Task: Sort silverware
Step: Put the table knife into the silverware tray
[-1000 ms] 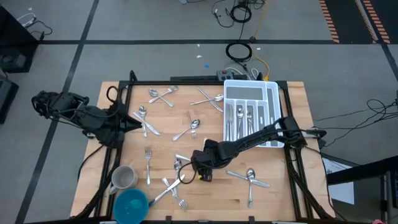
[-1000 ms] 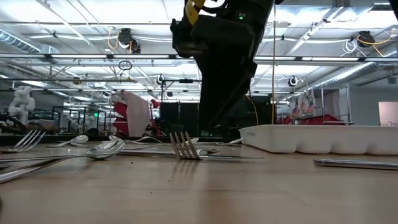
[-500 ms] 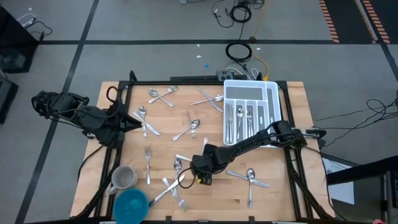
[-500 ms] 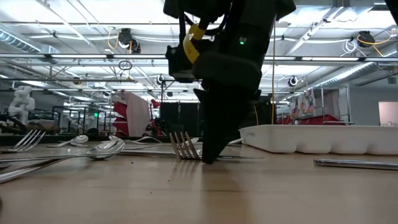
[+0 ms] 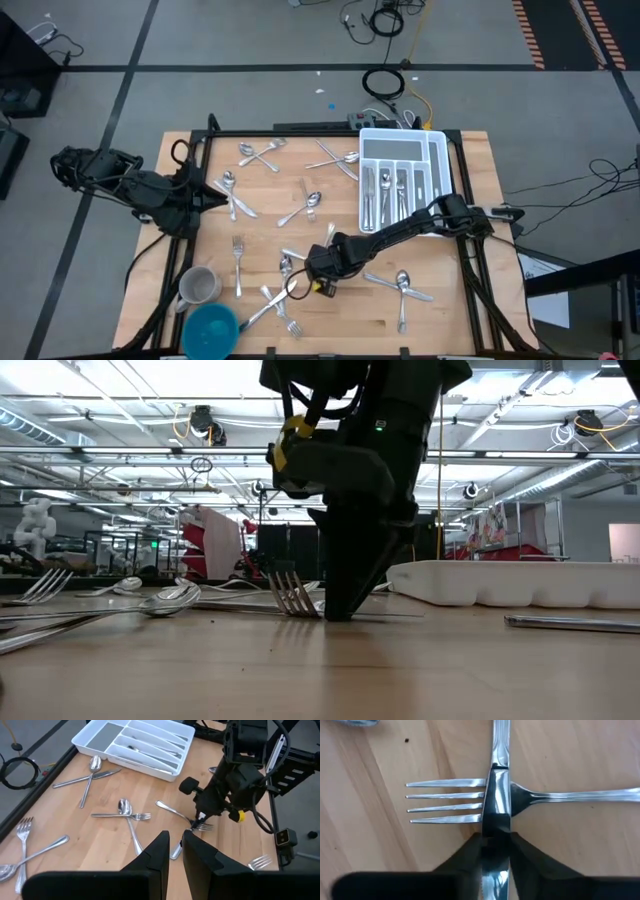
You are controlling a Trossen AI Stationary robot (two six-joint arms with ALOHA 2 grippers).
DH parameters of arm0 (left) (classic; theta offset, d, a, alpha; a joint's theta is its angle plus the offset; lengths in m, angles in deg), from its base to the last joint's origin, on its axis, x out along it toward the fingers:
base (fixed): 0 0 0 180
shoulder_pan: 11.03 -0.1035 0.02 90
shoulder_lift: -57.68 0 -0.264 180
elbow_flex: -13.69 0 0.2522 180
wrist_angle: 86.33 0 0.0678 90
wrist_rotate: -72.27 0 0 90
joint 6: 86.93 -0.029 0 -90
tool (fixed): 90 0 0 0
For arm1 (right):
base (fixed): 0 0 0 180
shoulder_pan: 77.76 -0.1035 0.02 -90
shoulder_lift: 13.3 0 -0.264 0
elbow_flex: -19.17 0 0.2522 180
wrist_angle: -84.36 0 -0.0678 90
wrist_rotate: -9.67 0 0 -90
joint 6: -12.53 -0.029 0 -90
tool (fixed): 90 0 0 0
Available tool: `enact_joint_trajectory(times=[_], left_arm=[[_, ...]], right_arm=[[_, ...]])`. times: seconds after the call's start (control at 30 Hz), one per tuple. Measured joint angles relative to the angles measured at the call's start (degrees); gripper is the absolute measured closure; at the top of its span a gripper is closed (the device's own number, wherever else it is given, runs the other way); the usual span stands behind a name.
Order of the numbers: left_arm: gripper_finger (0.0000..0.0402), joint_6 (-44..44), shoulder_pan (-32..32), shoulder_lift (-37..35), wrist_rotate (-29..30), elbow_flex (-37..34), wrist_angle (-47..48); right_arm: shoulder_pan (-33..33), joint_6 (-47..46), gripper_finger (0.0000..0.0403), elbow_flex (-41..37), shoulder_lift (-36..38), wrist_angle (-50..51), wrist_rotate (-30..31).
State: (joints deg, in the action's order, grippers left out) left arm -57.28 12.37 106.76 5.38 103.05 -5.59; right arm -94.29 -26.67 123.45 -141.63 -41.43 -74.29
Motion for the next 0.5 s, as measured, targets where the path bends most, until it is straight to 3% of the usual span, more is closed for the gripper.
enact_joint_trajectory(times=[0.13,0.5], left_arm=[[0.0346,-0.78,0.0,-0.02,0.0,0.0,0.01],[0.0346,-2.03,0.0,-0.02,0.0,-0.01,0.02]], right_arm=[[0.21,-2.77,0.0389,0.0,0.08,0.17,-0.26],[0.28,-5.07,0.0397,-0.43,2.81,0.54,-0.39]])
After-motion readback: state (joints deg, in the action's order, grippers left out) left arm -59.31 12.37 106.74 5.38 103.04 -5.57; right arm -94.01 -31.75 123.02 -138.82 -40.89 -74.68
